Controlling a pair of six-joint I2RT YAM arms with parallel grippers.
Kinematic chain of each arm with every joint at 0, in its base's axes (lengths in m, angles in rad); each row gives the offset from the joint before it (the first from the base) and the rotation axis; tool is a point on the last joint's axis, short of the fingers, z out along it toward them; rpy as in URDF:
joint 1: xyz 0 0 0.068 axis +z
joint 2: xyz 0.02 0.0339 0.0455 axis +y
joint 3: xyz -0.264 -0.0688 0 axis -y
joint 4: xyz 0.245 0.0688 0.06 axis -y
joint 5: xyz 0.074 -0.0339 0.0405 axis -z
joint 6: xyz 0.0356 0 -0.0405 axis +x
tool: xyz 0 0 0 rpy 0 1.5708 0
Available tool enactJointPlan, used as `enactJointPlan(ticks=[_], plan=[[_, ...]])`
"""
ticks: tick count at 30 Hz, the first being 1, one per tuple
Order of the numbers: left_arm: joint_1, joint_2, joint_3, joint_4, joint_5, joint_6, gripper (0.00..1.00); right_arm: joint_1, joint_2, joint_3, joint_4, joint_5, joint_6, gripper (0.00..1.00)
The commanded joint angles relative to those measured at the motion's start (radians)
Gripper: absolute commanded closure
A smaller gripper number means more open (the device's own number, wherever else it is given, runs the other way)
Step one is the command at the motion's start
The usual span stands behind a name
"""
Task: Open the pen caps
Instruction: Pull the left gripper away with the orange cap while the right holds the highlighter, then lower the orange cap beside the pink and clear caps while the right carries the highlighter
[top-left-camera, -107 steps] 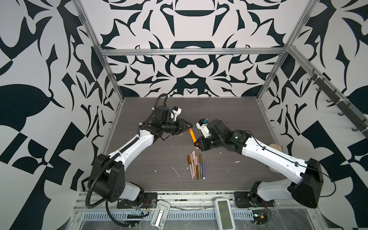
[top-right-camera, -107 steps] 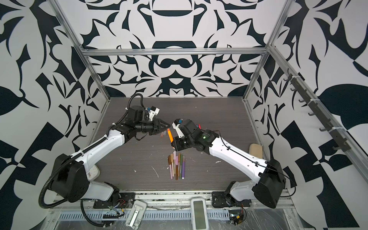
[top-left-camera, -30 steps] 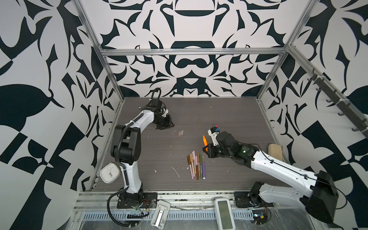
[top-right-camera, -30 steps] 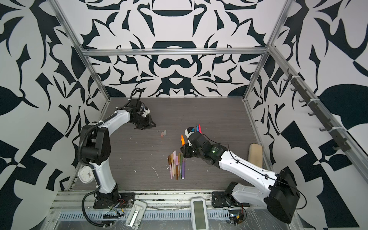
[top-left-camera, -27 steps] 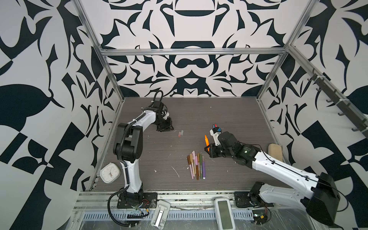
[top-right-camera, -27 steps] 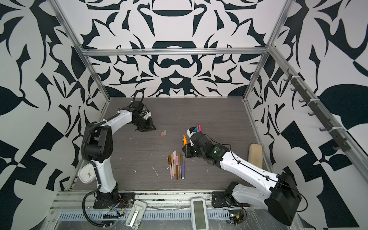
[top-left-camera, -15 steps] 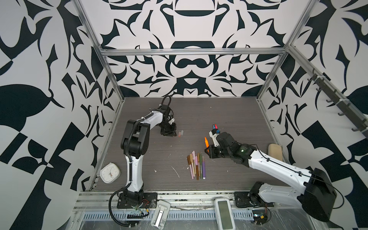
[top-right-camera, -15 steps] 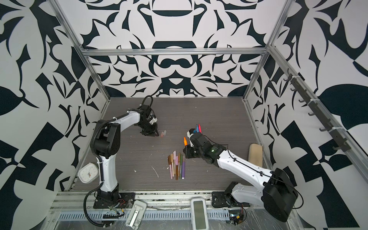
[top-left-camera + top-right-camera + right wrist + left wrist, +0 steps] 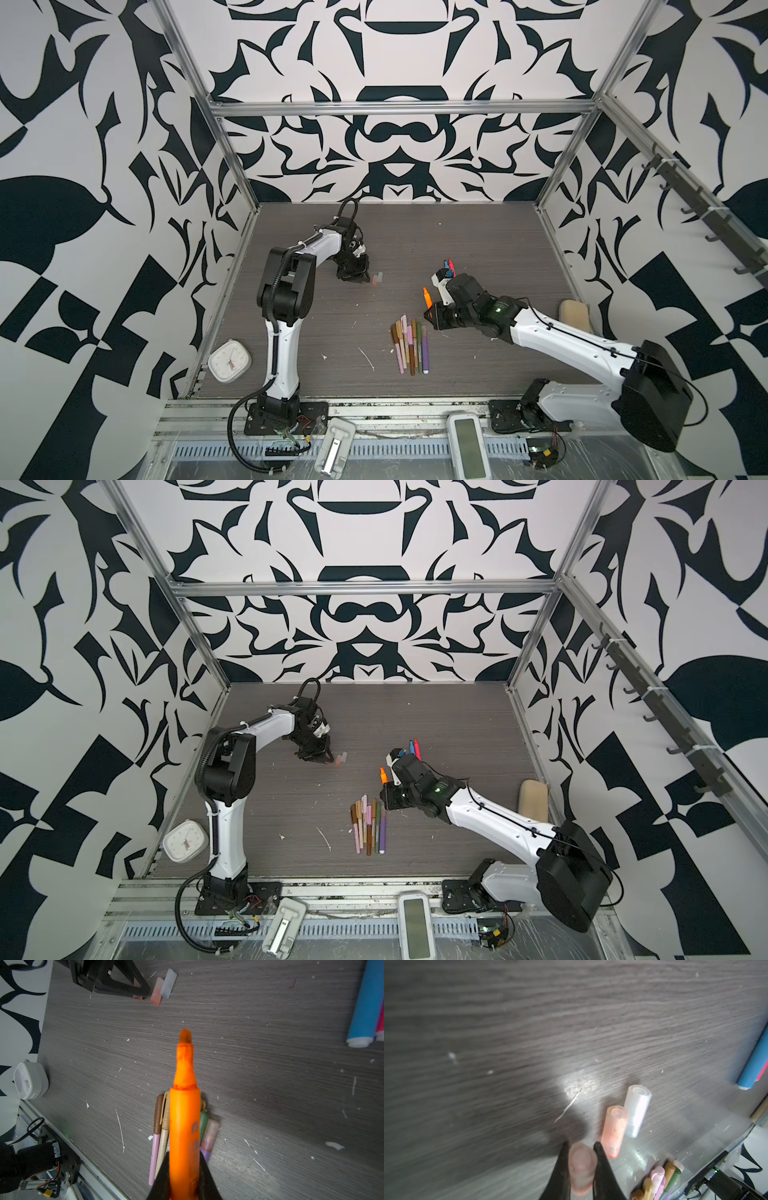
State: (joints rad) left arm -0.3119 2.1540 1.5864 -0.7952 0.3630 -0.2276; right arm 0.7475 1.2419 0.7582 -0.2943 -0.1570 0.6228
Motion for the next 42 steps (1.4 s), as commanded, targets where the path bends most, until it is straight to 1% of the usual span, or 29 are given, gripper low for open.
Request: enactJointPlan(ticks=[1, 5, 11, 19, 25, 29, 32, 35, 37, 42], plan=[[0.002, 0.035, 0.016, -0.041, 0.007, 0.006, 0.82, -0.006, 0.001, 0.046, 0.017, -0.007, -0.020, 1.00], [0.002, 0.035, 0.017, -0.042, 0.007, 0.006, 0.74, -0.005, 0.008, 0.047, 0.021, -0.012, -0.019, 1.00], [0.001, 0.035, 0.018, -0.036, 0.010, 0.003, 0.67, -0.005, 0.008, 0.043, 0.023, -0.016, -0.013, 1.00], [0.002, 0.028, 0.016, -0.031, 0.020, -0.003, 0.65, -0.006, 0.002, 0.038, 0.018, -0.017, -0.009, 1.00], [0.007, 0.018, 0.009, -0.024, 0.063, -0.015, 0.65, -0.006, 0.001, 0.036, 0.015, -0.018, -0.008, 1.00], [0.023, 0.000, -0.002, 0.021, 0.088, -0.033, 0.65, -0.005, -0.002, 0.036, 0.012, -0.016, -0.008, 1.00], [0.039, -0.042, -0.022, 0.054, 0.098, -0.047, 0.65, -0.010, -0.005, 0.057, -0.029, 0.004, -0.029, 1.00], [0.044, -0.099, -0.047, 0.086, 0.097, -0.055, 0.64, -0.048, -0.005, 0.096, -0.086, 0.004, -0.090, 1.00], [0.044, -0.135, -0.060, 0.095, 0.080, -0.059, 0.64, -0.104, -0.006, 0.121, -0.118, -0.011, -0.133, 1.00], [0.046, -0.222, -0.070, 0.094, 0.040, -0.060, 0.63, -0.332, 0.039, 0.174, -0.149, -0.131, -0.239, 1.00]])
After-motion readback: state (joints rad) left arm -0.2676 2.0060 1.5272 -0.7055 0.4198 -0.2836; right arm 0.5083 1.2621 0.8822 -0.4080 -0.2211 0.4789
